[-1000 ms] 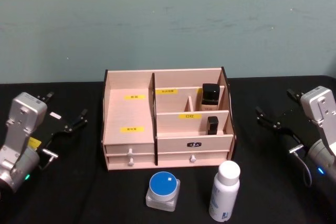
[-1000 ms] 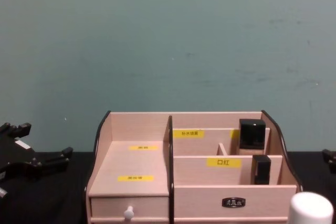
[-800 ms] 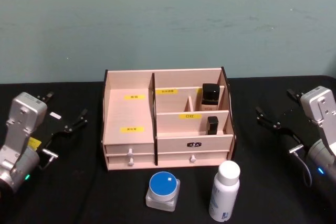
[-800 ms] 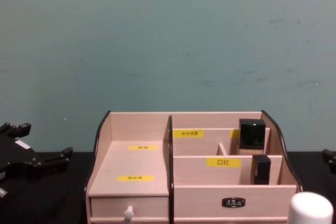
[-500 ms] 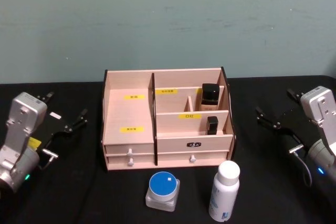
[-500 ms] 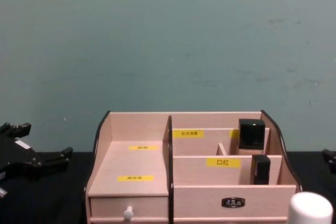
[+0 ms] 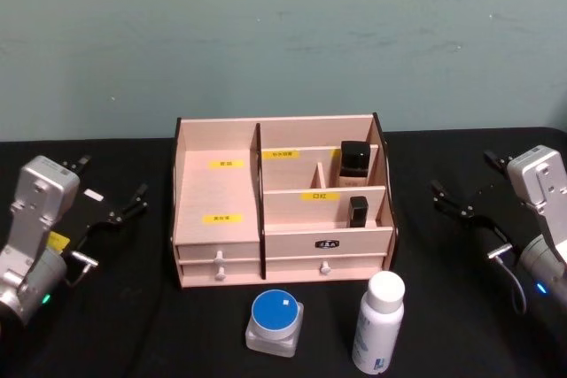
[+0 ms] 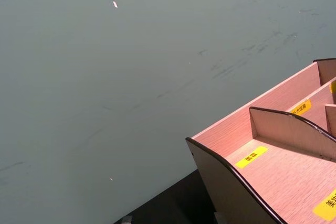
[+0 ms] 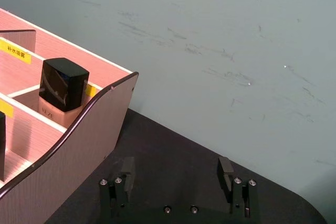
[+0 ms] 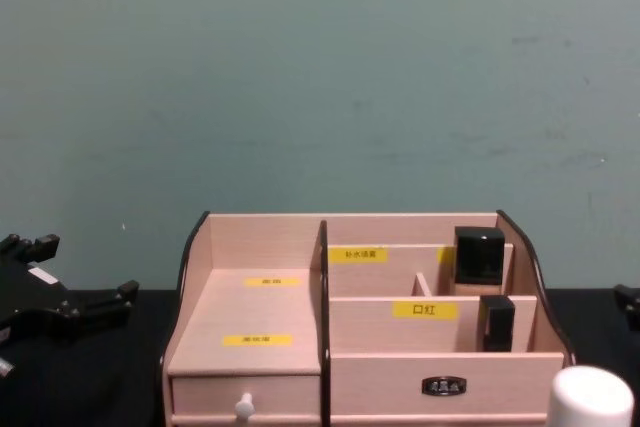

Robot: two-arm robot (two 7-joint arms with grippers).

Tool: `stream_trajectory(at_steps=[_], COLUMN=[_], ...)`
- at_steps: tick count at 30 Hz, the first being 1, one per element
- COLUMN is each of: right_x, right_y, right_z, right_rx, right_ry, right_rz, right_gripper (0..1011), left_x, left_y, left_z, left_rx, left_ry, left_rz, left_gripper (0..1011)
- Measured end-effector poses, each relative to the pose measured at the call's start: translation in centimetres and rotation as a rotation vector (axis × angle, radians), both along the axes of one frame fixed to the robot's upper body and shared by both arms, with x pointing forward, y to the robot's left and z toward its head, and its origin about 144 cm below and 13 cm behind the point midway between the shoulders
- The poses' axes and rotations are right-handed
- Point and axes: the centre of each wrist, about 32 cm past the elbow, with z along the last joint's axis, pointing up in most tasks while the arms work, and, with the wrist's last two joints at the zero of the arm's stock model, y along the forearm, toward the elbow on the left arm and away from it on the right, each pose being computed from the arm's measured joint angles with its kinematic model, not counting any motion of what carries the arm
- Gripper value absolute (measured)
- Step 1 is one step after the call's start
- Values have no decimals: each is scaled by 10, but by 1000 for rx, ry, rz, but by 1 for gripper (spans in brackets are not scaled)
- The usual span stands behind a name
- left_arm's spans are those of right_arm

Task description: Pick up the facial cleanser and watermelon frost from the table and place them into the tiered storage box.

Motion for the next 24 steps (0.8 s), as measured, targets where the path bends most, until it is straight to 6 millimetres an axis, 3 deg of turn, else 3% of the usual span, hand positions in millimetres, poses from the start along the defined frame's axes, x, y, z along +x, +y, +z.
stream_trajectory(at_steps=[7,13,24], right_x=[-7,-33,-69], right_y=[-16,-25,-10], right_z=[1,25,62], right_rx=[41,68,131], right_ry=[-13,-61,-54], right_rz=[41,128,281], right_gripper=[1002,1002,1002], left_x=[0,0,0], left_y=[0,0,0], left_z=[0,0,0], left_rx=[0,0,0], left_ry=[0,0,0], left_rz=[0,0,0], left_gripper=[1010,1010,1010])
